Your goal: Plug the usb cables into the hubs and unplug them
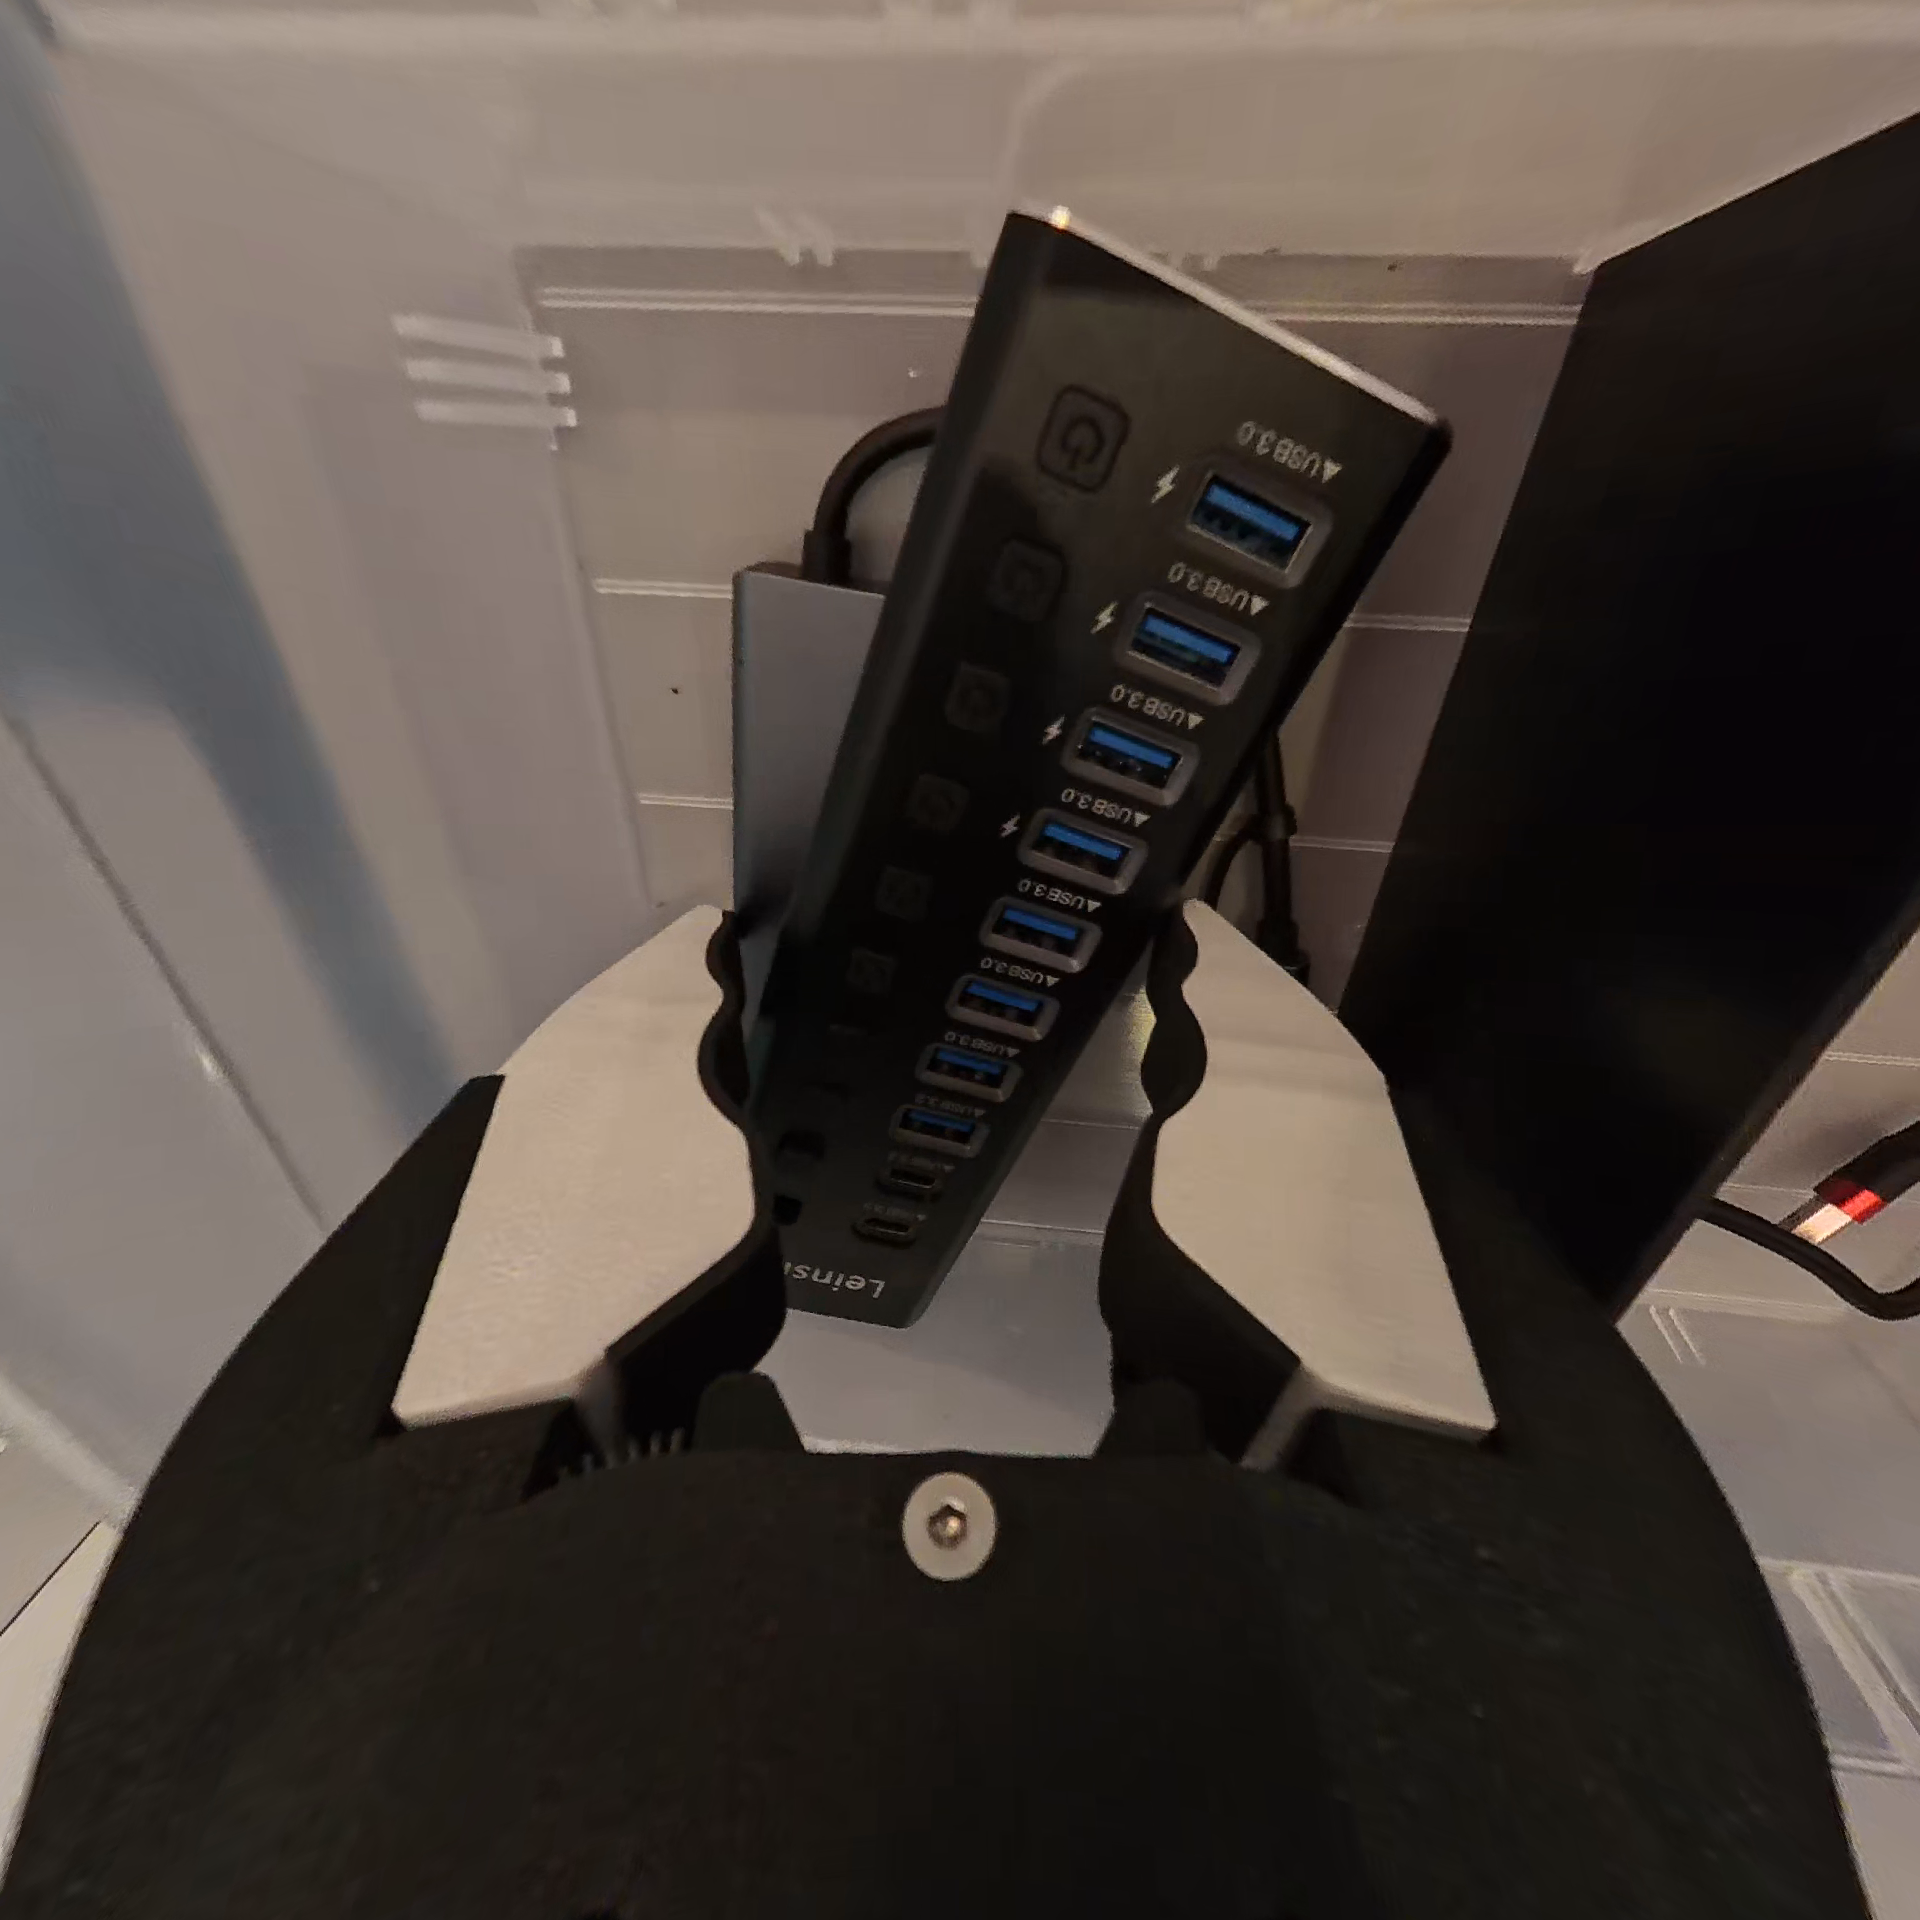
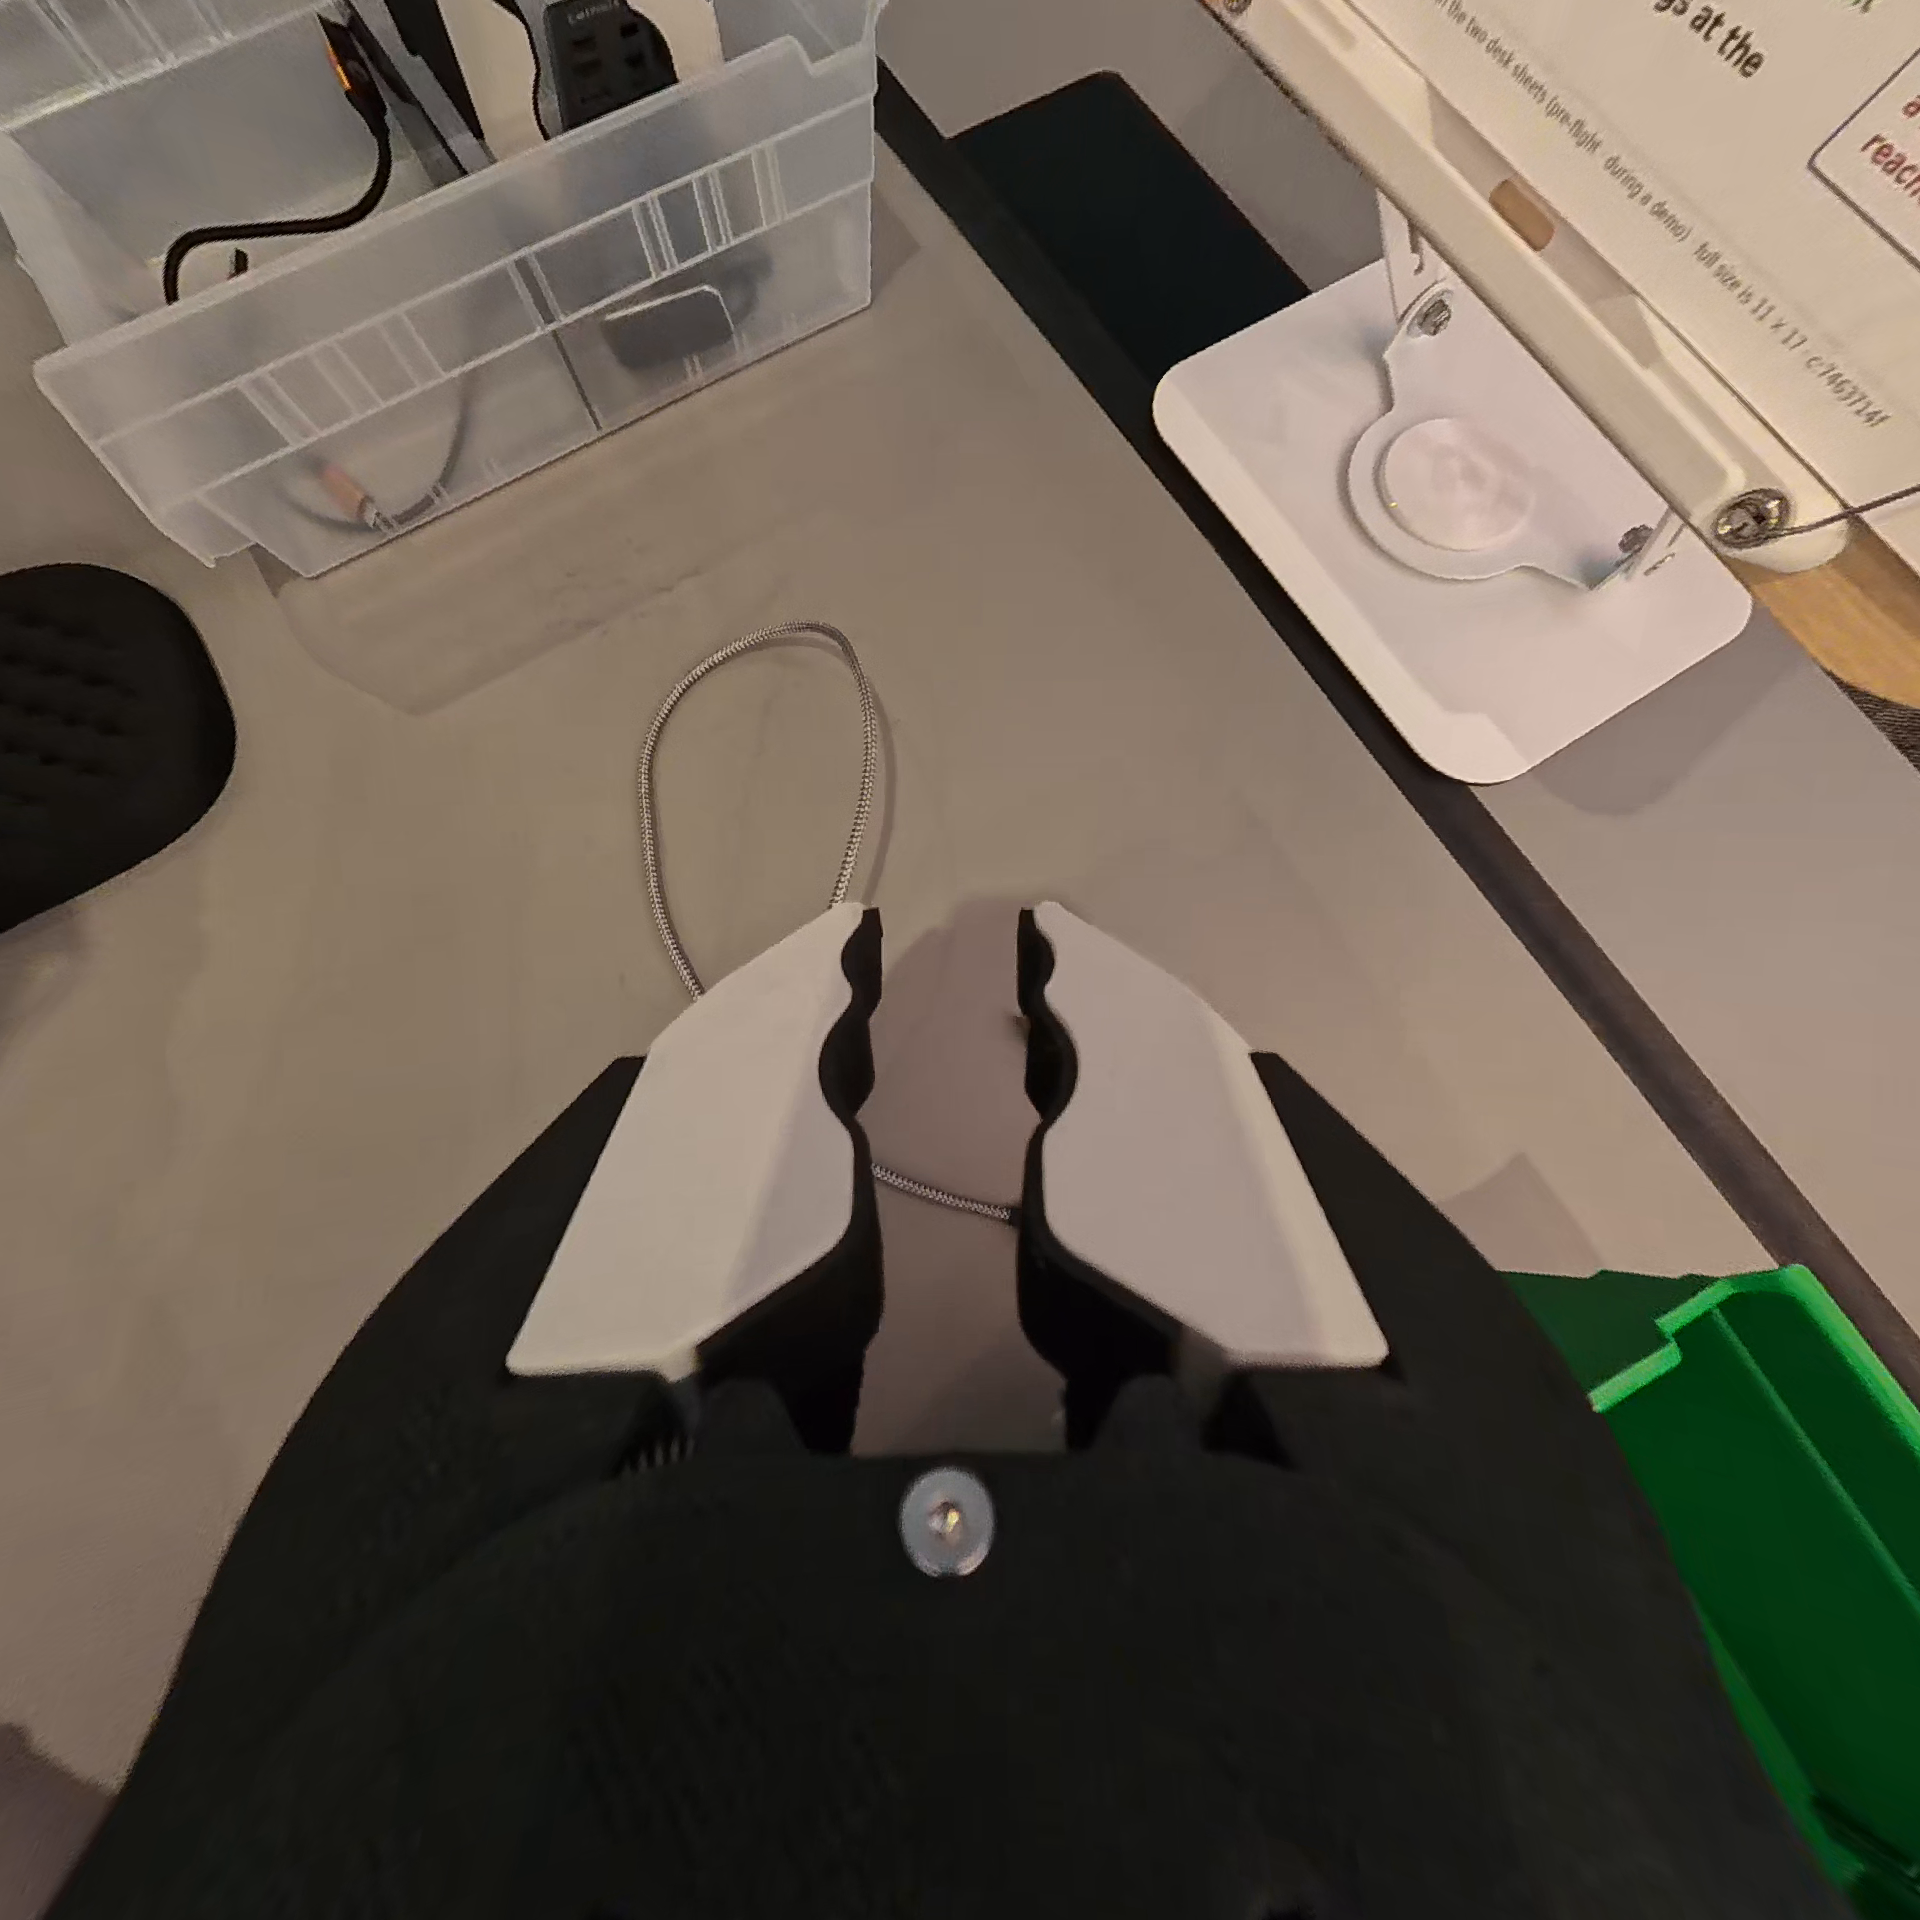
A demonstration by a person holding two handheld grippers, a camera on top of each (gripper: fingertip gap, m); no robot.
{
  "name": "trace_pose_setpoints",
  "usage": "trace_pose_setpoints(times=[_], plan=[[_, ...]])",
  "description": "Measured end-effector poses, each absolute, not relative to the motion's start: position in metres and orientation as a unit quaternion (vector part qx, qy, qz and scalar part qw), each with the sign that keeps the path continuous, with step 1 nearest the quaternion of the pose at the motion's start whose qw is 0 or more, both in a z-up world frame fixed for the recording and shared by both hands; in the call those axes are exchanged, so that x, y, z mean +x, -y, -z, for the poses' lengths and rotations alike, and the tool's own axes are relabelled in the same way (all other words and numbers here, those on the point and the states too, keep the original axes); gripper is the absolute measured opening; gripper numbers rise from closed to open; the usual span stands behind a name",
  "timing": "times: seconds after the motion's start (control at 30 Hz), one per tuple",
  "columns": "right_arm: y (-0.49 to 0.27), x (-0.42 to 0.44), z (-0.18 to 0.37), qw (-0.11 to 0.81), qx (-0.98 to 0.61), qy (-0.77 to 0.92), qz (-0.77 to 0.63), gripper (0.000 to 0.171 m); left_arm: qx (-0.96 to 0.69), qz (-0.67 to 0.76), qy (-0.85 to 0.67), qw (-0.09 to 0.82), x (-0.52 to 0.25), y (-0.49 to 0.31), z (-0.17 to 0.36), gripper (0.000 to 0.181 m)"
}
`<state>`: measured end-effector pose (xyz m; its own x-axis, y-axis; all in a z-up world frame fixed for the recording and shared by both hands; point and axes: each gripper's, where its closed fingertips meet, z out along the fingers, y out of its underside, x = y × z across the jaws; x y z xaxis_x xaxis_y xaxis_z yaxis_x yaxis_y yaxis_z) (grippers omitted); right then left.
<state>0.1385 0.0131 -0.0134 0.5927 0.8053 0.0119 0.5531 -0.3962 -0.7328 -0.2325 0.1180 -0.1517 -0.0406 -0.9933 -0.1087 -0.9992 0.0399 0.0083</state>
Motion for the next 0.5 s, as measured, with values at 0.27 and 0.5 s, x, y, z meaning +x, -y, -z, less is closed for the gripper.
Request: trace_pose_setpoints(times=[0.27,0.5], plan=[[-0.0099,0.1402,0.0073,0.365,-0.811,0.419,-0.182,0.021,-0.706,-0.075,-0.704,0.026,-0.2341,-0.1240,0.1499,0.067],[-0.0115,0.1456,0.0045,0.368,-0.812,0.412,-0.187,0.021,-0.710,-0.073,-0.700,0.023,-0.2299,-0.1216,0.1508,0.071]])
